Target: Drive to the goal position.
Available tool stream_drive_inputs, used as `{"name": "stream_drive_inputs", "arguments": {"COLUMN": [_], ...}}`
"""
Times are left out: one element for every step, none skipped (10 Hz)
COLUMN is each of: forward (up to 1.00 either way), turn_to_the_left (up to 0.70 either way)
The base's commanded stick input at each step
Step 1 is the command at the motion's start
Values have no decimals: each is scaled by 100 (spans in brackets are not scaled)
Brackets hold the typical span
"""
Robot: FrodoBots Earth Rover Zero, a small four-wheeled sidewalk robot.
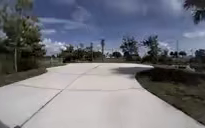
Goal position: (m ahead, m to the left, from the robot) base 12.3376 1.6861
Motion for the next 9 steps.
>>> {"name": "stream_drive_inputs", "arguments": {"forward": [85,85,85,85,85,85,85,85,85], "turn_to_the_left": [-29,-27,0,0,0,0,0,0,0]}}
